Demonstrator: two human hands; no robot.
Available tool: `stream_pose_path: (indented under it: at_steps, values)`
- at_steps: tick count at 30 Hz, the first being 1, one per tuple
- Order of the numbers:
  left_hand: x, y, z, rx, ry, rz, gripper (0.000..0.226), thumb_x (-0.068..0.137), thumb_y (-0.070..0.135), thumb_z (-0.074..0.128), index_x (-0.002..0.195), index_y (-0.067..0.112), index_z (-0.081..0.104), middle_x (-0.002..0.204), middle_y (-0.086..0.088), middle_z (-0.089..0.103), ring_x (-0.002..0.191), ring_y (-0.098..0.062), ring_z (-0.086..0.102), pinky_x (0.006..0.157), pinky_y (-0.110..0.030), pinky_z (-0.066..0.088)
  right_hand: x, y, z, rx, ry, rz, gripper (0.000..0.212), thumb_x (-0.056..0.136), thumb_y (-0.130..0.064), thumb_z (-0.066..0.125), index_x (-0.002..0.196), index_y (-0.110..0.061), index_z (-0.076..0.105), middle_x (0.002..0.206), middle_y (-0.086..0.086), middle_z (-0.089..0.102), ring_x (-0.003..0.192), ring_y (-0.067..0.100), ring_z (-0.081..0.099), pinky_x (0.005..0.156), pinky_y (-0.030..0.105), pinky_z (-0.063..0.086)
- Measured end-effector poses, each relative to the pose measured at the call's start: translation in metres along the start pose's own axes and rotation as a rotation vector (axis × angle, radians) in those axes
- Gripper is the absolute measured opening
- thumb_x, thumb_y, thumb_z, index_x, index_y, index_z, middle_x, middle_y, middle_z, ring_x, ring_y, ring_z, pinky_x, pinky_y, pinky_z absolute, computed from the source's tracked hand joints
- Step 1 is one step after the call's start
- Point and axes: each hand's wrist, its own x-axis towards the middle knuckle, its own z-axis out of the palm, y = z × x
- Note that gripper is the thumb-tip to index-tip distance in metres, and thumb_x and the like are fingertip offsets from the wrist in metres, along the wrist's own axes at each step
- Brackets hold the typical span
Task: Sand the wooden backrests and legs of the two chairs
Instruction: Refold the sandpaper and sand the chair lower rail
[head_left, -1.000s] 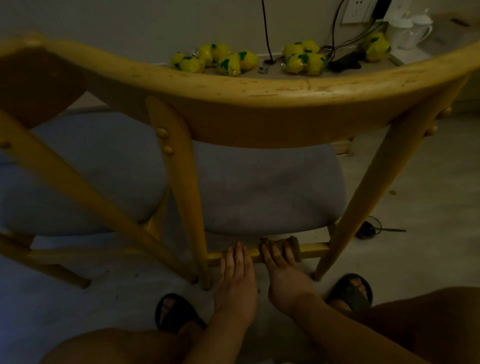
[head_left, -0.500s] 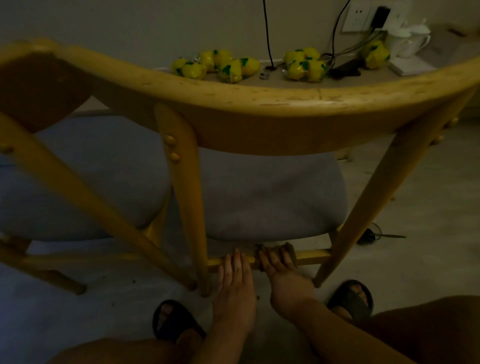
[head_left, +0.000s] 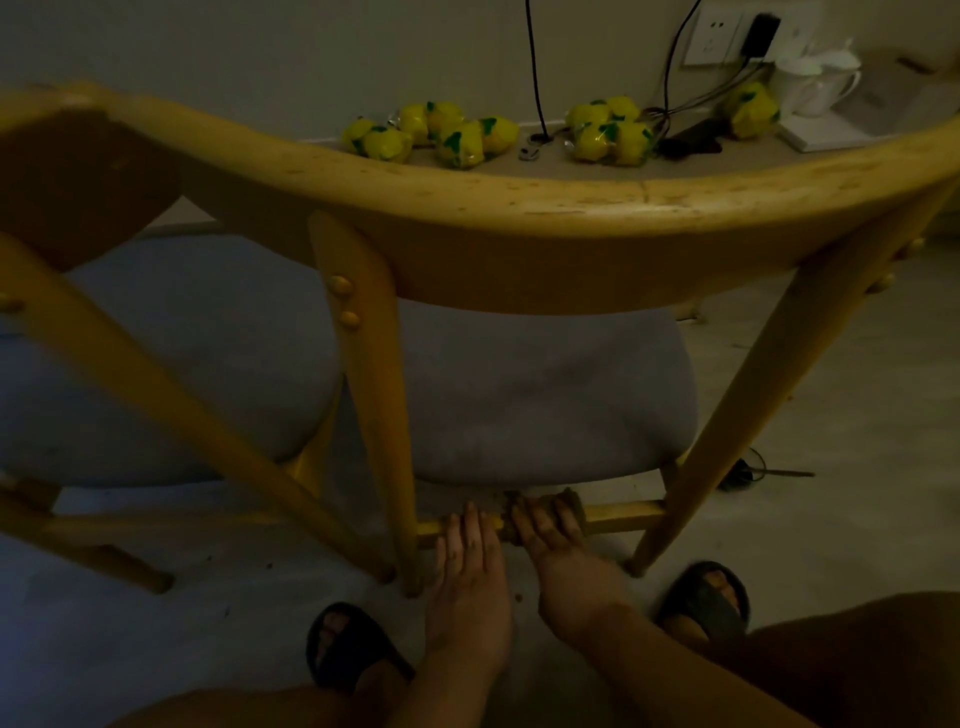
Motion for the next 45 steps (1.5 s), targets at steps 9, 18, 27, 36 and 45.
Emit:
stream_pose_path:
  at_steps: [9,18,27,36,45]
  values:
    - [-0.002,-0.012,0.005,0.068,-0.101,-0.036,0.062,0.100,0.020,0.004,0.146,0.006,-0.034,0.165,-0.014,-0.029,0.155,-0.034,-0.018,0.124,-0.044,-0.010,-0.001,-0.016,-0.003,-0.013,-0.026,0.067,0.094,0.091,-0.014,0.046,0.160,-0.029,-0.016,0.169,-0.006,-0.017,0.155,0.032,-0.017,0.123,0.046,0.021]
    - [-0.001,-0.015,-0.009,0.036,-0.058,0.002,0.072,0.106,0.015,0.027,0.149,0.005,-0.030,0.166,-0.016,-0.025,0.155,-0.036,-0.017,0.125,-0.046,-0.009,-0.011,0.015,-0.005,-0.029,0.055,0.125,0.095,0.091,0.000,0.039,0.159,-0.039,-0.015,0.169,-0.012,-0.014,0.155,0.022,-0.019,0.117,0.047,0.038]
    - [-0.010,-0.013,-0.010,-0.002,0.027,-0.026,0.070,0.090,0.018,0.015,0.155,-0.001,0.034,0.163,-0.022,0.026,0.149,-0.040,0.032,0.121,-0.049,0.030,0.009,-0.048,0.000,0.012,0.015,-0.095,0.076,0.102,-0.019,0.039,0.162,-0.031,-0.006,0.170,-0.009,-0.004,0.157,0.030,-0.009,0.123,0.045,0.026]
    - [-0.006,-0.022,-0.011,0.102,-0.086,-0.016,0.074,0.108,0.019,0.028,0.152,0.004,-0.029,0.165,-0.016,-0.030,0.154,-0.037,-0.021,0.125,-0.046,-0.011,-0.009,0.010,0.006,0.010,0.073,0.128,0.094,0.090,-0.001,0.035,0.159,-0.037,-0.018,0.169,-0.012,-0.016,0.155,0.023,-0.020,0.119,0.042,0.033]
    - [-0.009,-0.022,-0.018,0.015,-0.031,-0.023,0.075,0.085,0.015,-0.004,0.158,0.001,-0.013,0.168,-0.019,-0.014,0.156,-0.039,-0.004,0.127,-0.047,0.001,0.004,-0.026,0.013,0.040,0.034,-0.053,0.091,0.094,-0.007,0.041,0.159,-0.040,-0.014,0.169,-0.016,-0.013,0.156,0.017,-0.016,0.112,0.045,0.043]
